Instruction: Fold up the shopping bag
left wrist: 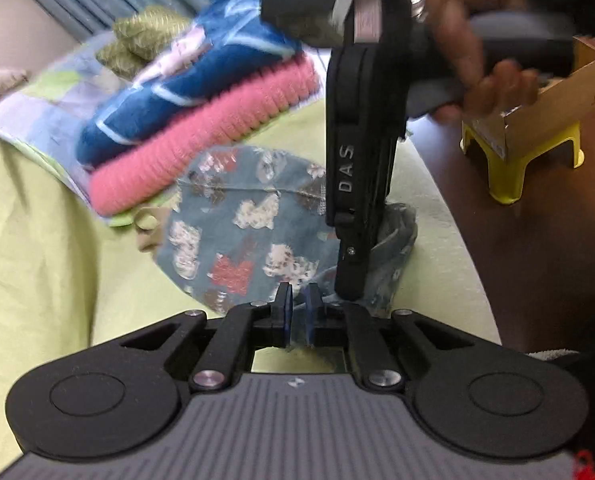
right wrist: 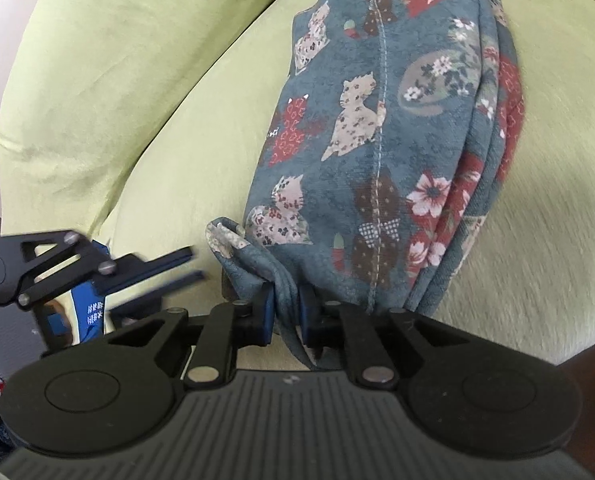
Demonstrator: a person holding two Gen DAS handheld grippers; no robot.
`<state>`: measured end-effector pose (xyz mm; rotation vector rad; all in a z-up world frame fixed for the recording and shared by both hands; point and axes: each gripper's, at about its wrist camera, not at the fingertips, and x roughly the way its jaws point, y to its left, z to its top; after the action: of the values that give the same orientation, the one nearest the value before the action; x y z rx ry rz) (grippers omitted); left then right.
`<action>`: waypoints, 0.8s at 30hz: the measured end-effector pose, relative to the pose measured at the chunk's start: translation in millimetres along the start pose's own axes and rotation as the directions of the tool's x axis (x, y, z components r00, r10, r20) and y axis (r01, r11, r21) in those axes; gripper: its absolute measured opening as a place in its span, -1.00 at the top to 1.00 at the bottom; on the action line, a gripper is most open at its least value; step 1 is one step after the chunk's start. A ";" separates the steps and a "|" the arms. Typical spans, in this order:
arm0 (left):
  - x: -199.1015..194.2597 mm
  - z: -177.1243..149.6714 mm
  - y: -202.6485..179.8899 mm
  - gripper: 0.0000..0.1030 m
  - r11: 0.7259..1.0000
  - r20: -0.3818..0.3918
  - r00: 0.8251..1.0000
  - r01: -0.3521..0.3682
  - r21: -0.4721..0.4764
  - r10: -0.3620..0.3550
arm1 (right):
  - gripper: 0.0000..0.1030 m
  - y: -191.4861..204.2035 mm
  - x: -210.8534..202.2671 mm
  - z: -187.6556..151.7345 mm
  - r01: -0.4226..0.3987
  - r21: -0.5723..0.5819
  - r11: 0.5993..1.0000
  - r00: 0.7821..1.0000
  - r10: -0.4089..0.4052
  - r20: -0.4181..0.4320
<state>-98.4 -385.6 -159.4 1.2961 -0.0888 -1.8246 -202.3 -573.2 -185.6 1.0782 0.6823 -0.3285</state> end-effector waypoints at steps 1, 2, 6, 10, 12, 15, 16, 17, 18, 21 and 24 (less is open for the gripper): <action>9.1 0.5 1.4 0.87 1.000 -0.011 1.000 0.004 -0.021 -0.004 | 0.86 -0.5 -0.2 -0.8 0.001 -0.002 1.000 1.000 -0.001 0.006; 14.6 0.1 3.3 1.00 0.999 -0.009 1.000 0.012 -0.050 -0.013 | 0.88 -1.1 -0.3 -2.3 0.005 -0.003 1.000 1.000 -0.005 0.011; 21.4 0.0 8.0 1.00 0.994 -0.001 1.000 0.029 -0.101 -0.029 | 0.85 6.9 -4.1 -5.6 0.050 -0.044 0.998 0.999 -0.049 0.016; 24.2 2.1 9.7 1.00 0.993 0.007 0.999 0.032 -0.117 -0.032 | 0.65 35.9 -28.4 -0.1 0.201 -0.167 0.965 0.974 -0.178 0.139; 25.3 3.5 9.1 1.00 0.993 0.010 1.000 0.030 -0.110 -0.029 | 0.58 49.5 -40.6 13.0 0.313 -0.230 0.922 0.930 -0.248 0.270; 27.8 4.1 10.5 1.00 0.994 0.009 1.000 0.028 -0.108 -0.027 | 0.47 67.4 -35.6 29.6 0.478 -0.380 0.792 0.850 -0.308 0.427; 28.5 4.5 10.5 1.00 0.994 0.008 1.000 0.027 -0.104 -0.026 | 0.32 71.3 -26.1 33.3 0.533 -0.438 0.724 0.824 -0.327 0.463; 28.7 4.6 10.2 1.00 0.995 0.007 1.000 0.025 -0.100 -0.024 | 0.27 74.6 -13.7 35.3 0.581 -0.493 0.647 0.800 -0.345 0.491; 27.9 4.2 10.0 1.00 0.995 0.006 1.000 0.024 -0.098 -0.023 | 0.27 76.2 1.1 35.4 0.620 -0.545 0.564 0.779 -0.356 0.517; 24.9 2.8 11.8 1.00 0.993 0.009 1.000 0.028 -0.112 -0.028 | 0.33 54.2 30.2 38.6 0.666 -0.568 0.484 0.746 -0.443 0.497; 24.0 0.1 17.2 1.00 0.989 0.023 0.999 0.052 -0.141 -0.050 | 0.34 25.0 28.2 30.2 0.661 -0.492 0.567 0.748 -0.453 0.484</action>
<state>-90.0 -412.5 -168.3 1.1911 0.0635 -1.8517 -156.6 -586.7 -177.7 0.0930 0.7699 -0.7467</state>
